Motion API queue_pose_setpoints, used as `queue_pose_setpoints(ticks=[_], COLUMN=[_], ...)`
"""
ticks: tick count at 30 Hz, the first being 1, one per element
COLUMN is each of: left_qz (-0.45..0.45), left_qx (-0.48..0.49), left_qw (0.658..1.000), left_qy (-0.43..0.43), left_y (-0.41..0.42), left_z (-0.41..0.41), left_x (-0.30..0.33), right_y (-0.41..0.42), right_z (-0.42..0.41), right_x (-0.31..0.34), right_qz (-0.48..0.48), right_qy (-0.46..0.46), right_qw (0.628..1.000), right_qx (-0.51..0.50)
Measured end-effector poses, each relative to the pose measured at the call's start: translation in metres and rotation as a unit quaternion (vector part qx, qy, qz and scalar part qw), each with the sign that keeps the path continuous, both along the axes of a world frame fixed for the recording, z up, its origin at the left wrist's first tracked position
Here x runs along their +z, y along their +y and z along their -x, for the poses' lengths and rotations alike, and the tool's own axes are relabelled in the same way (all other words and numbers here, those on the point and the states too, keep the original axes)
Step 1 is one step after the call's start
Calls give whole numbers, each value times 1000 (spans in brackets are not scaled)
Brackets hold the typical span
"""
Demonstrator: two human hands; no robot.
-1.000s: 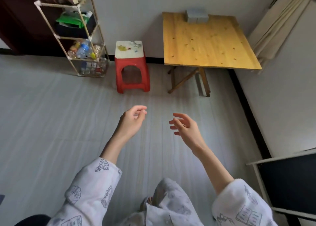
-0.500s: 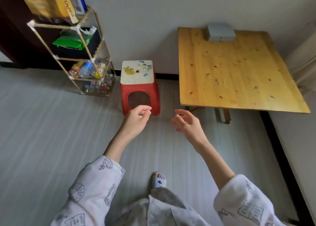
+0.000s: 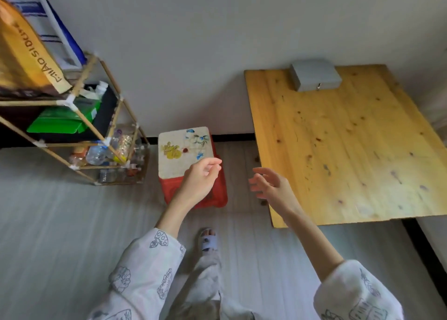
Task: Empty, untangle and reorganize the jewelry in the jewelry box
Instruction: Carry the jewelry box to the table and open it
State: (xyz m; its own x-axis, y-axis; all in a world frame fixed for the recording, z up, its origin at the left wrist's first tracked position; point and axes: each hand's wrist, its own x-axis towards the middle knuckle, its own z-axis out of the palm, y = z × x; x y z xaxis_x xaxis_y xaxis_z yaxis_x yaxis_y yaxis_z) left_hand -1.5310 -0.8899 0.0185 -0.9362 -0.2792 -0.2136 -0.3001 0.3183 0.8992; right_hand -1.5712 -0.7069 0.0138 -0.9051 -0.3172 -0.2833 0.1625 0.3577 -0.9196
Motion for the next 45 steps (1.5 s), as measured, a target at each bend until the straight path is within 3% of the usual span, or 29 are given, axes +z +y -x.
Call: queue_pose_setpoints(ticks=[5, 11, 17, 31, 45], left_qz=[17, 24, 37, 72, 106], left_qx=[-64, -154, -237, -338, -471], left_qw=[998, 988, 970, 936, 871], left_qy=[-11, -19, -42, -63, -93], left_y=[-51, -57, -38, 25, 97], left_z=[93, 189, 276, 411, 546], left_x=[3, 3, -7, 1, -32], right_y=[-33, -41, -18, 33, 57], right_z=[75, 133, 192, 299, 403], right_x=[1, 4, -10, -3, -29], right_qz=[5, 4, 11, 46, 46], right_qy=[-2, -8, -24, -27, -70], right_qw=[997, 988, 970, 943, 900], right_qx=[-76, -157, -240, -328, -428])
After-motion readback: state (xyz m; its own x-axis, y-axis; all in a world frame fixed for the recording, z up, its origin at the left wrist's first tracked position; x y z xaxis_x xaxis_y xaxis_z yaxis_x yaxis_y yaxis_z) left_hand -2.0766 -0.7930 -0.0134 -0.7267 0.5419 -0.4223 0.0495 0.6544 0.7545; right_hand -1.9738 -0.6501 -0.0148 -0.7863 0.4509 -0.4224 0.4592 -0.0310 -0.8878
